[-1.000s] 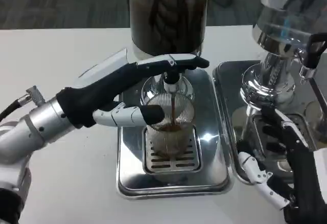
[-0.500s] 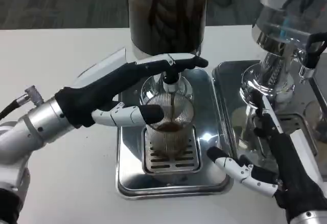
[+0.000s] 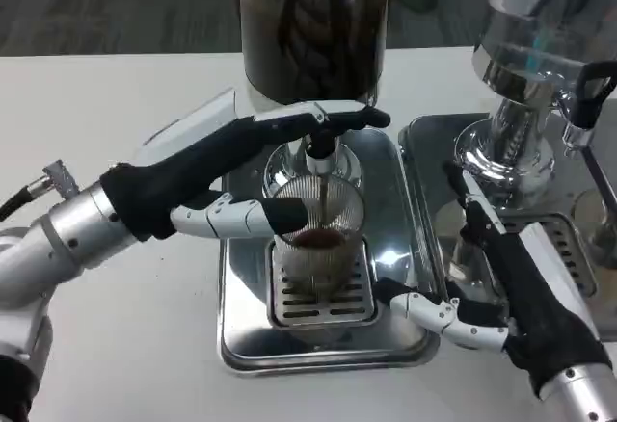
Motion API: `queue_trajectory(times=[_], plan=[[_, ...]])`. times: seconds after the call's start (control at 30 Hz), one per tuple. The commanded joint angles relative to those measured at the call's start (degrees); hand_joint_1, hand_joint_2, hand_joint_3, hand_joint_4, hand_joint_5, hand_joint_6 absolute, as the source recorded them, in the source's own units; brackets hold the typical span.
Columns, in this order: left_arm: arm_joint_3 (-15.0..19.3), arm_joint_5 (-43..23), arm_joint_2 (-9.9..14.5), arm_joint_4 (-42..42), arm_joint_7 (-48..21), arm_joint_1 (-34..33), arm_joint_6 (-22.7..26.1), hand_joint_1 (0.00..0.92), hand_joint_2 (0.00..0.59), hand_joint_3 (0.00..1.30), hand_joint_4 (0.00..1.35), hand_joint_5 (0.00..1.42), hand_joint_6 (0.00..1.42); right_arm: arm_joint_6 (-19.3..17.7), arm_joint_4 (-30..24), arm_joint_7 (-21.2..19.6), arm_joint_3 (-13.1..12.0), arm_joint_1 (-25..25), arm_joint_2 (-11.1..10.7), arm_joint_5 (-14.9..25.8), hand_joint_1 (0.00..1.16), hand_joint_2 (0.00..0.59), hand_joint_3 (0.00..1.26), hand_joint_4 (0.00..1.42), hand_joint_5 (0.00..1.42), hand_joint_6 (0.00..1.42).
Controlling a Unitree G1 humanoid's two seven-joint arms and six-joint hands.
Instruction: Grasp the cup under the faucet to collect the drink, then remove the cup.
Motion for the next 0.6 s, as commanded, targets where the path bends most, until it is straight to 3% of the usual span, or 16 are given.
queue_trajectory(times=[0.03,0.6], plan=[[-1.29,2.46,1.35,0.43,-1.14,1.28,0.62,0.000,0.125,0.23,0.15,0.16,0.22,0.52,1.42,0.31,-0.13,-1.72,-0.19,0.85,0.74,0.143,0.00,0.00,0.00,0.10],[-1.33,2.71,2.04,-0.35,-0.71,1.76,0.47,0.000,0.125,0.24,0.15,0.16,0.23,0.08,6.33,1.48,1.42,-7.34,-0.26,2.15,0.75,0.139,0.00,0.00,0.00,0.11]])
